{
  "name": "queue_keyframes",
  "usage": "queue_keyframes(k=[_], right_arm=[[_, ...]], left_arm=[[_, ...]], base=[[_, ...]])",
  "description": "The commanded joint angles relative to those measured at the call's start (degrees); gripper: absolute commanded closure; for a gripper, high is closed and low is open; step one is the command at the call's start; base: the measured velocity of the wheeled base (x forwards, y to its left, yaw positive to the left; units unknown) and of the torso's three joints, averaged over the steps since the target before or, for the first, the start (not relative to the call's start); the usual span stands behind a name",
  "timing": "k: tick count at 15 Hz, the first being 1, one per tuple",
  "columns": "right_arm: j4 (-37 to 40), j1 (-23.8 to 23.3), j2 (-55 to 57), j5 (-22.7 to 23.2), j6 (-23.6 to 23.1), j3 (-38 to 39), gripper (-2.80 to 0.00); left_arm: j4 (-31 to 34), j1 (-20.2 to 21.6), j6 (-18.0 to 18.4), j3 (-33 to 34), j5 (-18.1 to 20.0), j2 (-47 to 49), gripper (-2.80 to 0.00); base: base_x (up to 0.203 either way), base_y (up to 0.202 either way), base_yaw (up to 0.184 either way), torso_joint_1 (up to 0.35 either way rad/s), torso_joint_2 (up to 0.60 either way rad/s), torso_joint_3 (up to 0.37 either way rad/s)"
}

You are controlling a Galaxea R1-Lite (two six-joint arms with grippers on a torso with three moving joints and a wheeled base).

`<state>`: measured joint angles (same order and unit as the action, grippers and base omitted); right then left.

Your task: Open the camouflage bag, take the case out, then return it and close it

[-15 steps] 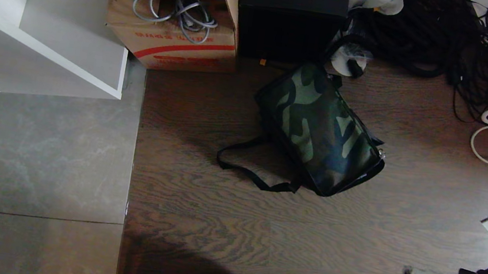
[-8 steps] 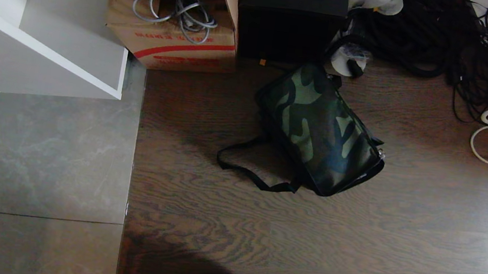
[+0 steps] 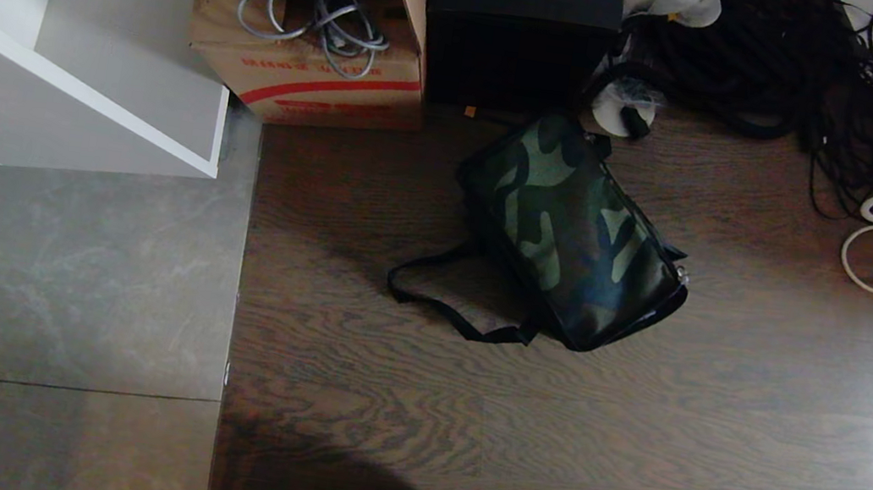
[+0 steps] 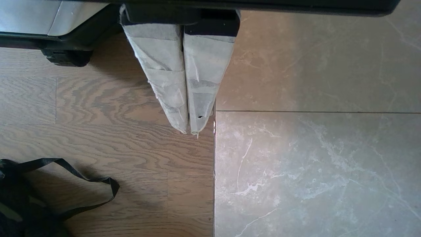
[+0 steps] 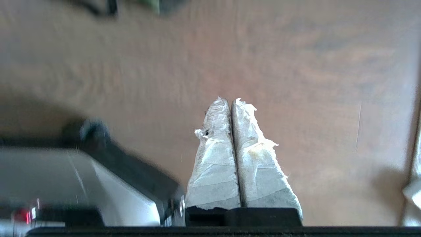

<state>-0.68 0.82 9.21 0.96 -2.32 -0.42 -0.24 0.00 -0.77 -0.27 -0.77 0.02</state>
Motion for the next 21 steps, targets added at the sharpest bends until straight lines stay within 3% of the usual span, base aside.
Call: queue_keyframes(k=[1, 21], right_arm=[[0.1, -0.3, -9.1, -0.1, 1.0, 0.3, 0.00], [0.2, -0.4, -9.1, -0.2, 2.1, 0.3, 0.00]], left_arm=[[0.0, 0.0, 0.0, 0.0, 0.0, 0.0, 0.00], [0.0, 0.0, 0.0, 0.0, 0.0, 0.0, 0.00]], base=[[0.000, 0.000, 0.000, 0.000, 0.00, 0.000], [0.000, 0.000, 0.000, 0.000, 0.00, 0.000]])
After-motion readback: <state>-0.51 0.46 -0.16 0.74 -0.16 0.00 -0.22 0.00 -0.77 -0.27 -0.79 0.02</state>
